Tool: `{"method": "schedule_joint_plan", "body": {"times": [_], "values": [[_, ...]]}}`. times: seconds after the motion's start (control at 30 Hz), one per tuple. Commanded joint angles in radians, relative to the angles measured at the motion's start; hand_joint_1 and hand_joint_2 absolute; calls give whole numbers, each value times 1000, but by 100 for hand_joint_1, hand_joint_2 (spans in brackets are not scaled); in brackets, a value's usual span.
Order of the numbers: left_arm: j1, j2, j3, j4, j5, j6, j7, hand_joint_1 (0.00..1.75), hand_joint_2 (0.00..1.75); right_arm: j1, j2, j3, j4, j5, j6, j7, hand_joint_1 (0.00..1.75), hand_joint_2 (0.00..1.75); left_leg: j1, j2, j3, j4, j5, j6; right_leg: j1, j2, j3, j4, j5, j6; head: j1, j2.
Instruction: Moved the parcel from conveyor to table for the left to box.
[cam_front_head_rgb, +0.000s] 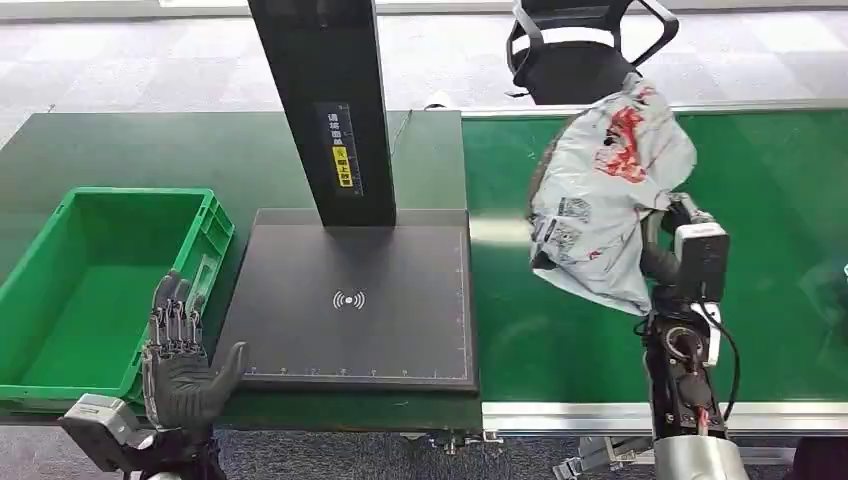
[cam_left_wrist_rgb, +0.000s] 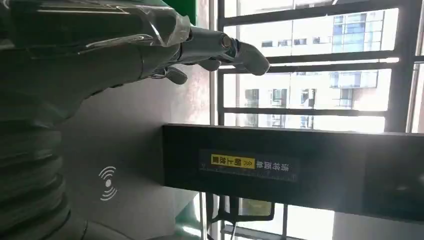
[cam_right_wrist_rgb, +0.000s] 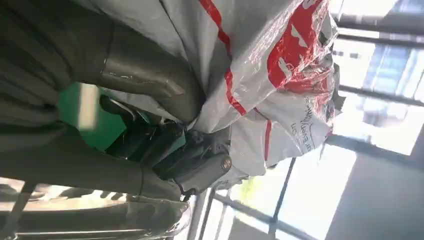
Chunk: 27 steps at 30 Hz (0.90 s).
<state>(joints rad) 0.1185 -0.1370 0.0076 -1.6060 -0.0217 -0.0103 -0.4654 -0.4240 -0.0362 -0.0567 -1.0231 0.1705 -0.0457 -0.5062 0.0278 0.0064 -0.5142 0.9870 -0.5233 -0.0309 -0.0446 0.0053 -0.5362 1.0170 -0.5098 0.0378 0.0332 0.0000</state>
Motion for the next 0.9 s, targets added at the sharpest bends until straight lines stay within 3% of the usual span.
{"method": "schedule_joint_plan", "body": {"times": [0.03,0.2,0.27,0.43,0.53,0.77,0.9], "values": [[-22,8,-5,61,-1,-5,0,0,175,-39,50,199,60,-8,25,21,175,175,0,2,0,-1,1,2,1,2,-2,-1,2,-3,0,0],[-22,7,-5,61,-1,-5,0,0,175,-39,40,205,55,-19,25,21,175,175,0,1,-3,-1,1,2,1,0,-3,-2,2,-4,0,0],[-24,8,-6,61,-1,-7,1,0,175,-55,46,272,93,-15,118,65,175,175,-1,0,-2,0,1,1,0,0,-3,0,1,-2,0,0],[-33,6,-2,60,-2,-17,11,0,175,-158,94,423,330,-14,171,148,175,175,0,7,-2,-1,1,1,1,6,-5,0,3,-4,0,0],[-26,6,-5,59,-3,-19,14,0,175,-188,99,455,407,3,161,174,175,175,0,3,-2,-1,1,2,1,3,-4,-1,2,-4,0,0],[-84,11,-30,111,-2,-29,27,0,175,-229,142,500,577,-67,285,237,175,175,0,0,-3,0,2,1,0,0,-3,0,1,-3,0,0],[-104,11,-27,117,1,-19,41,0,175,-256,196,543,609,-40,227,264,175,175,0,1,-4,-1,3,1,1,1,-5,0,3,-5,0,0]]}}
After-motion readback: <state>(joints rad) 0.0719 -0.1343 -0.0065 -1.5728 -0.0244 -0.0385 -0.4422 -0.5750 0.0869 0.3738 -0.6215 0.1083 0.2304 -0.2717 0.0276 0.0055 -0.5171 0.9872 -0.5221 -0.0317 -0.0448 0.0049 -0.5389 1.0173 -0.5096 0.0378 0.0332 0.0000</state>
